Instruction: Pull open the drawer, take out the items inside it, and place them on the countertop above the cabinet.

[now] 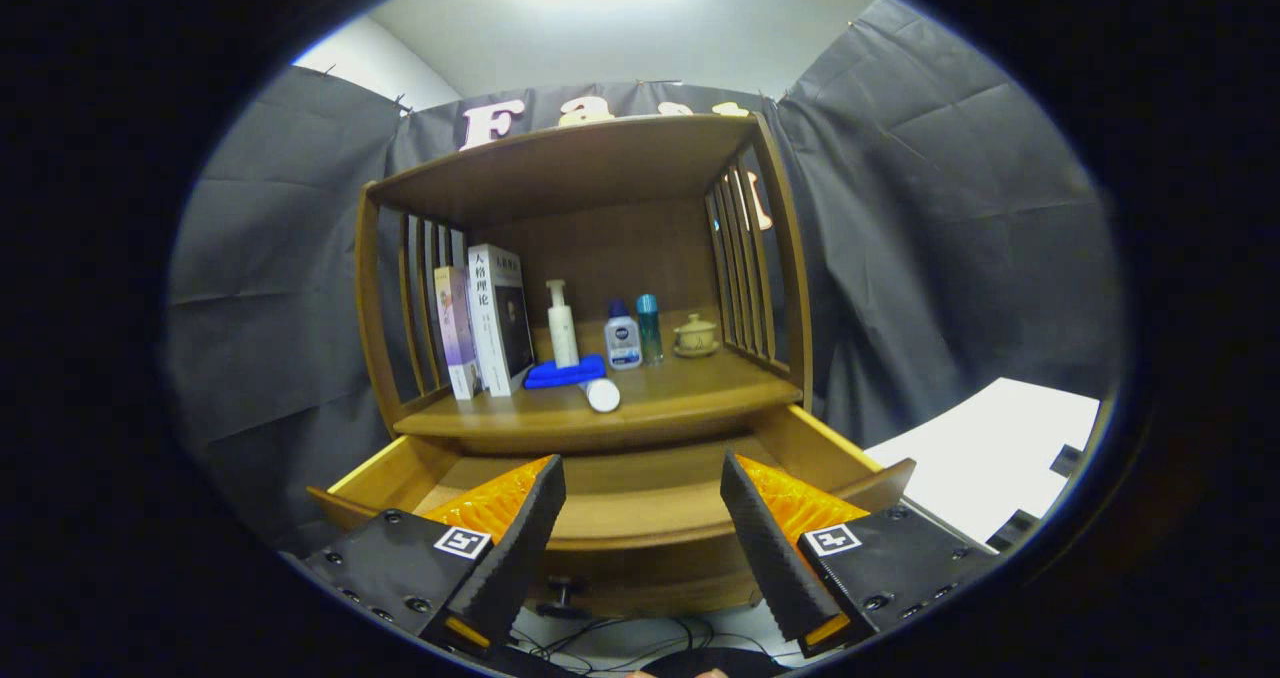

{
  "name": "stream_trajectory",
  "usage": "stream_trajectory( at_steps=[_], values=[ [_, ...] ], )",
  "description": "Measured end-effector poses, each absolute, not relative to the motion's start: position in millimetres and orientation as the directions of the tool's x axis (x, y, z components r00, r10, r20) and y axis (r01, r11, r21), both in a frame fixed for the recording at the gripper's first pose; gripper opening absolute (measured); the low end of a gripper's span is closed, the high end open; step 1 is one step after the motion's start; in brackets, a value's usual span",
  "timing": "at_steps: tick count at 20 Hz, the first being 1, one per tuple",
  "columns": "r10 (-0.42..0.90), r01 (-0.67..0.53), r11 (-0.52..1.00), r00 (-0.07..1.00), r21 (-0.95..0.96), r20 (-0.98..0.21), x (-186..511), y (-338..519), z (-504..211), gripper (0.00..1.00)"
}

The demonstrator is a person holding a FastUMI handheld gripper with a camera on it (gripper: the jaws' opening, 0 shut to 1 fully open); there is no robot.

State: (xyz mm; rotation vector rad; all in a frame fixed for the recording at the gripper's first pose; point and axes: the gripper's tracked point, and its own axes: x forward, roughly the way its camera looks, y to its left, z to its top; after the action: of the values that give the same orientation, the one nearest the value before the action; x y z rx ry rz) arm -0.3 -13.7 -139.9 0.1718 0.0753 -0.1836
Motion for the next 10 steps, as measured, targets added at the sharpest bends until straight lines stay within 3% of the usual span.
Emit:
stream_trajectory(
  at_steps=[10],
  values=[
    [-0.130,0.147,0.981,0.982,0.127,-0.136,-14,13,-190,0.98]
  ],
)
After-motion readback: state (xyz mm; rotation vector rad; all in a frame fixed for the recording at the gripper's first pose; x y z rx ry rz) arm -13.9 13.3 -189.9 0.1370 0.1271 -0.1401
